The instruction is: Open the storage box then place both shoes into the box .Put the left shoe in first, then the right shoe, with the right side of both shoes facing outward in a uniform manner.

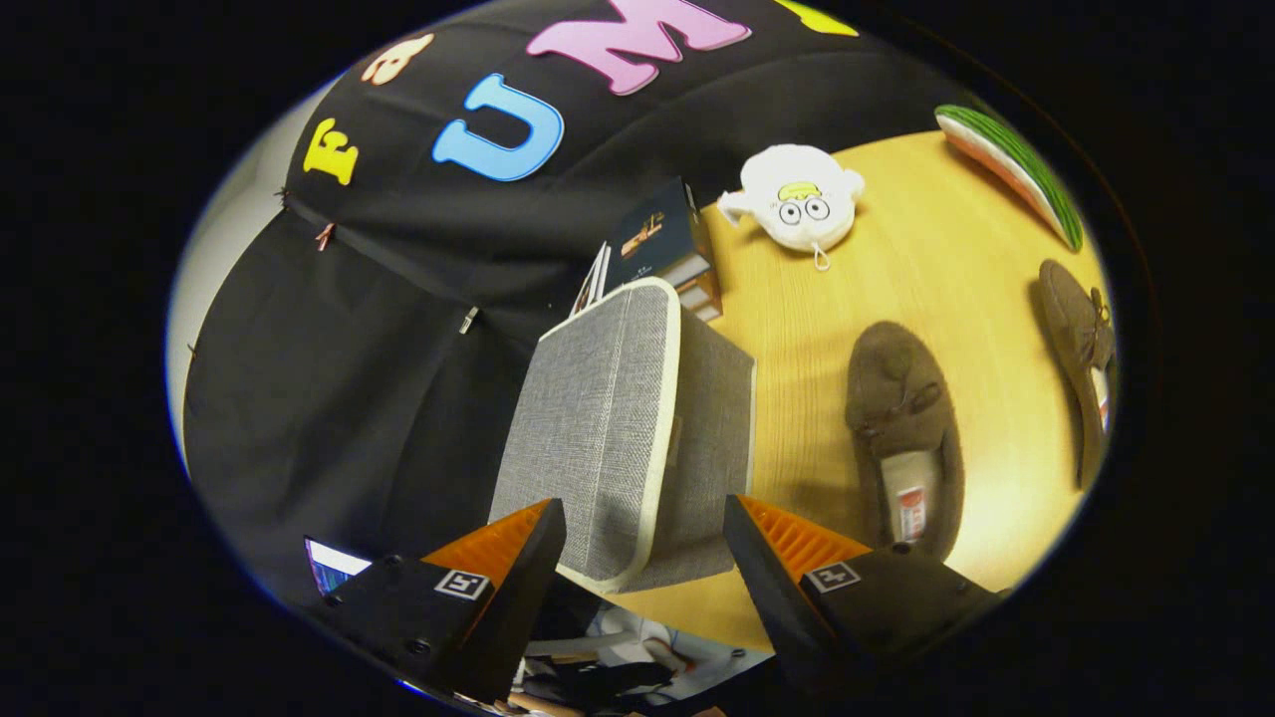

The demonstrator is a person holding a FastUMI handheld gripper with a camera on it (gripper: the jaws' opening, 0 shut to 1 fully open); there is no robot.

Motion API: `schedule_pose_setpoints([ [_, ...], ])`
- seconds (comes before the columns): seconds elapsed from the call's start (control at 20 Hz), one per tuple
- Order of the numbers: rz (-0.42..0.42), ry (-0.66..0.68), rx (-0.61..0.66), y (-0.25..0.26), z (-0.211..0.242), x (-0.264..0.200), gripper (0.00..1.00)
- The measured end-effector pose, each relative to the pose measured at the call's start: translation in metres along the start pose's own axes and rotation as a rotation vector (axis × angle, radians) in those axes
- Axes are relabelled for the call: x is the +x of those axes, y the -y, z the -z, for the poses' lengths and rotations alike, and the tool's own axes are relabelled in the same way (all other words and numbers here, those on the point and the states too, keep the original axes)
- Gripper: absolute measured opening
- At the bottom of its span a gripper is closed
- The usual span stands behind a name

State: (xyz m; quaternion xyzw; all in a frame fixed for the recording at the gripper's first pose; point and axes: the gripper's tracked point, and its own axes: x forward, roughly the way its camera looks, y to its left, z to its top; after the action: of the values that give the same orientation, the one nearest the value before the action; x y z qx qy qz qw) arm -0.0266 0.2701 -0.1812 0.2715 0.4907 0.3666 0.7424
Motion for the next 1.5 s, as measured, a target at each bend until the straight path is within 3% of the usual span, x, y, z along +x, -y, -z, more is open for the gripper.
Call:
schedule_pose_setpoints([
  [0.25,-0.012,-0.096,0.069,0.006,0.008,0.022,0.96],
  [0.35,-0.016,-0.105,0.097,0.004,0.005,0.028,0.9],
  [0.5,-0.028,-0.134,0.138,-0.002,0.007,0.032,0.62],
  [0.6,-0.04,-0.161,0.15,-0.008,0.012,0.035,0.53],
  [0.8,-0.062,-0.182,0.157,-0.015,0.018,0.033,0.21],
  [1.0,-0.048,-0.147,0.161,-0.014,0.014,0.032,0.08],
  [1.5,-0.101,-0.134,0.122,-0.069,0.003,0.007,0.05],
])
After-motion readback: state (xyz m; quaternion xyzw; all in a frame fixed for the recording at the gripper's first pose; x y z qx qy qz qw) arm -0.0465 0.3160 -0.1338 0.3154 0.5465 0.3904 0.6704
